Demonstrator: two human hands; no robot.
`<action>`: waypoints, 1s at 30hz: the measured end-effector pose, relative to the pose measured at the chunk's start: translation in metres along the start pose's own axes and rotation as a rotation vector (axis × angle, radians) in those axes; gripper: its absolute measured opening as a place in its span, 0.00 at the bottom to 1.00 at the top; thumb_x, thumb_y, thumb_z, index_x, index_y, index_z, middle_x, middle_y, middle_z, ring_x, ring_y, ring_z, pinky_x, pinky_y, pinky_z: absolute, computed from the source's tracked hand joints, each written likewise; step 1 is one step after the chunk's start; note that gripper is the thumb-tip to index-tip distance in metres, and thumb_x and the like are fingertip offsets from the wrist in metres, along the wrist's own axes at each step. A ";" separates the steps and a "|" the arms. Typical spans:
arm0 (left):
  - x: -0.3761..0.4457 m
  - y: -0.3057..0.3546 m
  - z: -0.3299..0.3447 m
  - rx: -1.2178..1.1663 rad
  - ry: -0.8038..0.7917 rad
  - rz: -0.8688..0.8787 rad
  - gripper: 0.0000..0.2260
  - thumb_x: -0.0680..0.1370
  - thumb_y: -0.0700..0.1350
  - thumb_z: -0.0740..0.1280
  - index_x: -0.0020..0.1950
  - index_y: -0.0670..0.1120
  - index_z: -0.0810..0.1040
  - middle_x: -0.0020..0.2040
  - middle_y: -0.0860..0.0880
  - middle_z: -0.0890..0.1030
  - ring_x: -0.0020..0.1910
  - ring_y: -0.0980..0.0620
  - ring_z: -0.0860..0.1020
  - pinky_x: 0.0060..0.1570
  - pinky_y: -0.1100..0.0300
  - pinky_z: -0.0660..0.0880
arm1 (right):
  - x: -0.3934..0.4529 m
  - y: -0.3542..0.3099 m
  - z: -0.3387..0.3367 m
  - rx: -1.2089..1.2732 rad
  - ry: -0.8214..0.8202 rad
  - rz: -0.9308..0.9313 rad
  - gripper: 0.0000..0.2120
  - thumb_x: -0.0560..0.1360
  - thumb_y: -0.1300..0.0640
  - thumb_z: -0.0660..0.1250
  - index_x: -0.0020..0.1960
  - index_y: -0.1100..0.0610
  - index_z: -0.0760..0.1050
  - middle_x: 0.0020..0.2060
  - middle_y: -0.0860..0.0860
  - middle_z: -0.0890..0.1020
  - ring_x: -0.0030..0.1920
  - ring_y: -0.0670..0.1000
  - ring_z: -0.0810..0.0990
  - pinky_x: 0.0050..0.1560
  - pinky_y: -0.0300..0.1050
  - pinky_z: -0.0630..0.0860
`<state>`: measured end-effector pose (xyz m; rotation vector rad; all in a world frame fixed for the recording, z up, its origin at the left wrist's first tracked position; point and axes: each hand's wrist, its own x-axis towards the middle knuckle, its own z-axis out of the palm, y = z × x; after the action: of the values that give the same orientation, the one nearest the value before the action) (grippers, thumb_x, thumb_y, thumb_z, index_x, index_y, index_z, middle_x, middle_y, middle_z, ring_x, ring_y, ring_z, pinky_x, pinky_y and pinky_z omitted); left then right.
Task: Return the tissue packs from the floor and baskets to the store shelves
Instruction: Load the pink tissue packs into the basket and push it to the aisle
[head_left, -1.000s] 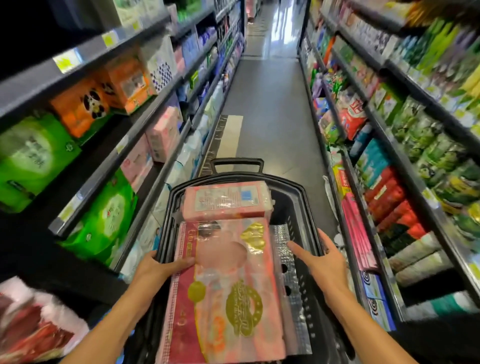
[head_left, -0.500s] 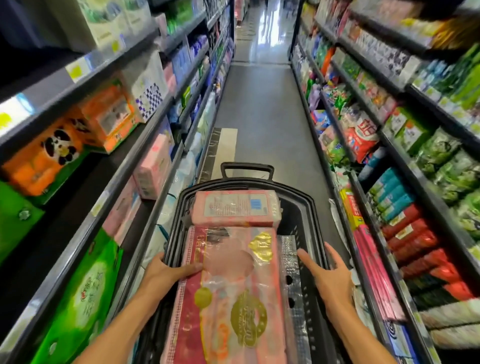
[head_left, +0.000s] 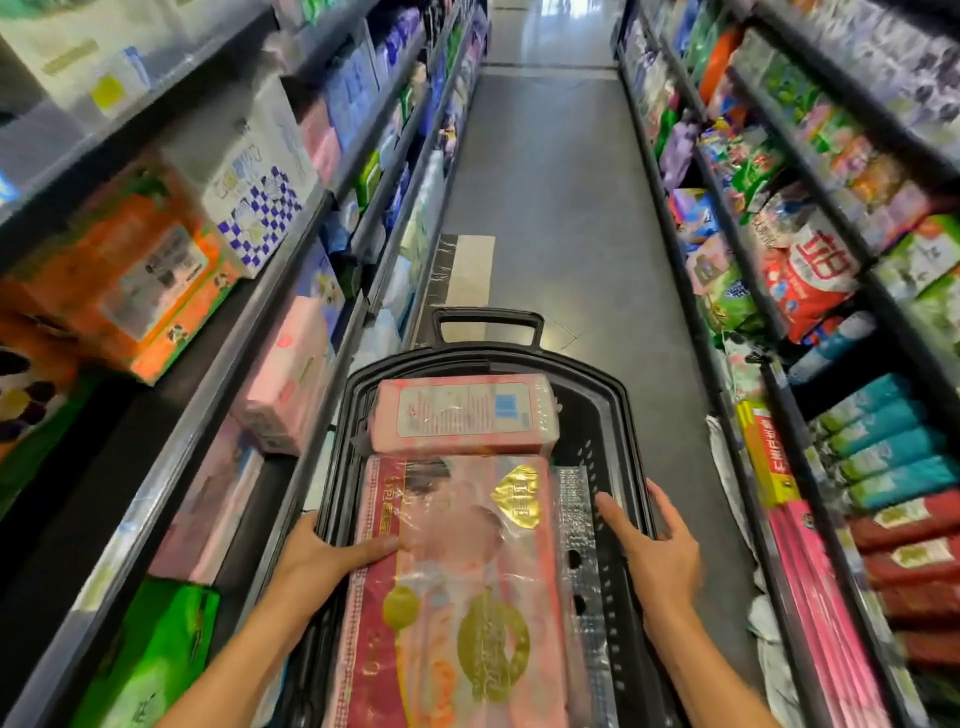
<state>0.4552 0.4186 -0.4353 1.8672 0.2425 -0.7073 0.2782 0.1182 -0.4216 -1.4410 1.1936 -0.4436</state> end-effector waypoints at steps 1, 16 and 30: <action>0.015 0.004 -0.001 -0.016 -0.012 -0.005 0.60 0.45 0.61 0.87 0.72 0.45 0.69 0.62 0.44 0.82 0.57 0.44 0.83 0.61 0.42 0.78 | 0.011 -0.003 0.011 0.011 0.003 0.015 0.42 0.61 0.35 0.78 0.72 0.42 0.71 0.72 0.51 0.72 0.71 0.56 0.71 0.68 0.57 0.69; 0.259 0.022 0.036 0.038 -0.080 -0.064 0.32 0.51 0.50 0.88 0.51 0.46 0.80 0.39 0.54 0.87 0.37 0.57 0.85 0.35 0.61 0.79 | 0.188 0.025 0.172 -0.012 0.058 0.108 0.31 0.71 0.54 0.77 0.72 0.51 0.73 0.61 0.41 0.77 0.55 0.37 0.76 0.59 0.35 0.71; 0.481 -0.096 0.095 0.132 -0.137 -0.157 0.42 0.42 0.60 0.86 0.53 0.47 0.84 0.46 0.49 0.88 0.42 0.50 0.87 0.41 0.56 0.82 | 0.341 0.217 0.280 -0.107 -0.298 0.077 0.51 0.53 0.40 0.83 0.72 0.34 0.63 0.63 0.36 0.77 0.61 0.38 0.78 0.60 0.38 0.76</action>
<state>0.7617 0.2963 -0.8105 1.9294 0.2616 -0.9754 0.5579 0.0113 -0.8119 -1.4876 1.0389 -0.1066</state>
